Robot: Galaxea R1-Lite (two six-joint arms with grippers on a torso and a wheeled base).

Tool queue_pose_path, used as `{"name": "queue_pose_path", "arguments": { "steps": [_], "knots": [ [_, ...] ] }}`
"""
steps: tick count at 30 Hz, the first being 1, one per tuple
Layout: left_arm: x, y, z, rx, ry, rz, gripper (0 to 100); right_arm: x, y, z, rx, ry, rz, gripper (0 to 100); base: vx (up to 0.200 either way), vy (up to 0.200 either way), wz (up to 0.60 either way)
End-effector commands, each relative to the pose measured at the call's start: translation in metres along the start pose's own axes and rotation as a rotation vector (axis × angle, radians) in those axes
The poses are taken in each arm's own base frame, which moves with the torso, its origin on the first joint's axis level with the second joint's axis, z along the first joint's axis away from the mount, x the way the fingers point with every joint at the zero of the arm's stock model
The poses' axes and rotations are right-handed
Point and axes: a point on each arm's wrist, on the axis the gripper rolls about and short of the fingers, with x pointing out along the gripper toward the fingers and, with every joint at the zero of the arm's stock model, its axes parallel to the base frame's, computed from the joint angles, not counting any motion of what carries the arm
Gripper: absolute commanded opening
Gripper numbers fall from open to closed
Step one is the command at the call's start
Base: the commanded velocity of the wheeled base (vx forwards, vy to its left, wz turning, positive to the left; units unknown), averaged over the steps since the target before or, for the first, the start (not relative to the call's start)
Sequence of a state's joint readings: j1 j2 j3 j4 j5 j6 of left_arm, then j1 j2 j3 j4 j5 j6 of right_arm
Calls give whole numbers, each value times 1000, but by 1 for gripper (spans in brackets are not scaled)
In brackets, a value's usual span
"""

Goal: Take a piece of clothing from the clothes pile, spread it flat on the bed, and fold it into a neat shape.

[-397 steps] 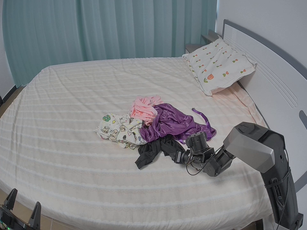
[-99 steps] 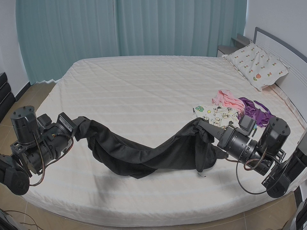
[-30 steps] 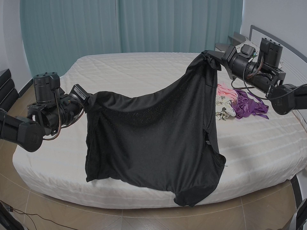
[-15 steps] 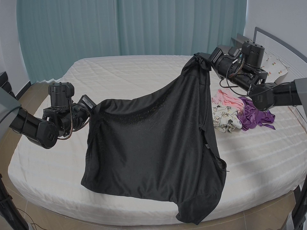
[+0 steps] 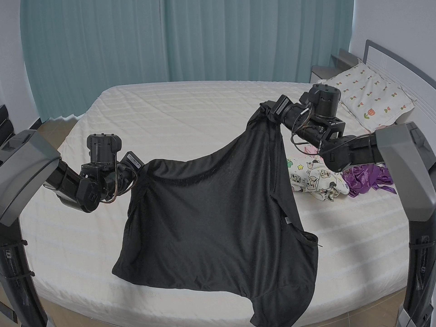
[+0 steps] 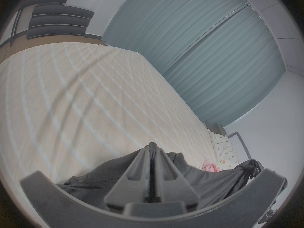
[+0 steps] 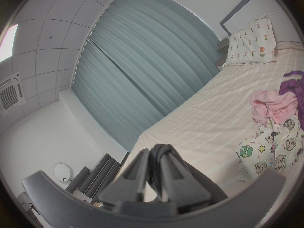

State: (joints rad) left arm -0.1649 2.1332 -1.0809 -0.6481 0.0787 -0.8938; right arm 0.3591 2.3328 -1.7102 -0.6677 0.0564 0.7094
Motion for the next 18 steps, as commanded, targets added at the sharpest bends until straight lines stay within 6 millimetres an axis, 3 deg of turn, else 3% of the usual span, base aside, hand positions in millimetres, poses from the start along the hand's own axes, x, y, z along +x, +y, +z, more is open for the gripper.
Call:
{"name": "queue_pose_path", "arguments": {
  "steps": [1,3,4,9,15,18],
  "knots": [
    [30,22,-12,-7,26,57,100,23,-36,-48,1,44,-84,100,0,0,0],
    [33,25,-14,-7,29,63,100,26,-40,-52,0,38,-95,100,0,0,0],
    [41,31,-15,-10,23,77,100,37,-49,-65,0,14,-127,100,0,0,0],
    [58,40,-10,-13,-53,136,100,45,-66,-77,-10,-6,-249,100,0,0,0],
    [55,43,-4,-22,-69,151,100,39,-80,-69,-16,21,-352,100,0,0,0],
    [42,45,0,-27,-66,161,100,25,-87,-70,-20,71,-393,100,0,0,0]
  ]
}}
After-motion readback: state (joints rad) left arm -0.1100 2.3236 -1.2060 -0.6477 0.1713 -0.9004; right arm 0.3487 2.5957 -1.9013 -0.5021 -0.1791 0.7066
